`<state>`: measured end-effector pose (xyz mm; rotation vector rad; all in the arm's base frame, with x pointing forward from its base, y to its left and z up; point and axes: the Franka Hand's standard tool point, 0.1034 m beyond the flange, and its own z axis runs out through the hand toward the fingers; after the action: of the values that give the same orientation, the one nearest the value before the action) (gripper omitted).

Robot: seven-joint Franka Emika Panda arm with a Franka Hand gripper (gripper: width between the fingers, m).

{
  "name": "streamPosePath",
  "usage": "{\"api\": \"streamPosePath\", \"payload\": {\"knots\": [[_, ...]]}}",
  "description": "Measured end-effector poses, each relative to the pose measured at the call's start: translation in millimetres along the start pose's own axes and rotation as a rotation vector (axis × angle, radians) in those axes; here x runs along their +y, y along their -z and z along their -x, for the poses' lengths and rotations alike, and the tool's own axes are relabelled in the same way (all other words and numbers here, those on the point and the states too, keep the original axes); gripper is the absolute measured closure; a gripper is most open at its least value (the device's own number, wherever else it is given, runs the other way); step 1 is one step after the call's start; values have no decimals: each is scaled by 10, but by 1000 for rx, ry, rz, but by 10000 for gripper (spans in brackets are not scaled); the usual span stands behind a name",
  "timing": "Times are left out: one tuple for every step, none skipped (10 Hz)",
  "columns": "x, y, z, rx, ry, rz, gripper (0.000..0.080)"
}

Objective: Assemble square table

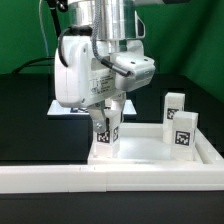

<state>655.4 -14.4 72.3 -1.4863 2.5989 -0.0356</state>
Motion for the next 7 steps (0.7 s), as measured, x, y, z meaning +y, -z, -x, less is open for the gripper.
{"api": "streamPosePath", "payload": {"knots": [[7,43,29,-6,10,-4,298],[13,153,51,-18,26,-18,298],[19,296,65,-36,32,-26,178],[5,445,83,-55,33,-37,158],[-46,581,98,-71,44,-51,158],[-79,631,88,-75,43,-58,151],[-56,583,87,-69,46,-53,150]]}}
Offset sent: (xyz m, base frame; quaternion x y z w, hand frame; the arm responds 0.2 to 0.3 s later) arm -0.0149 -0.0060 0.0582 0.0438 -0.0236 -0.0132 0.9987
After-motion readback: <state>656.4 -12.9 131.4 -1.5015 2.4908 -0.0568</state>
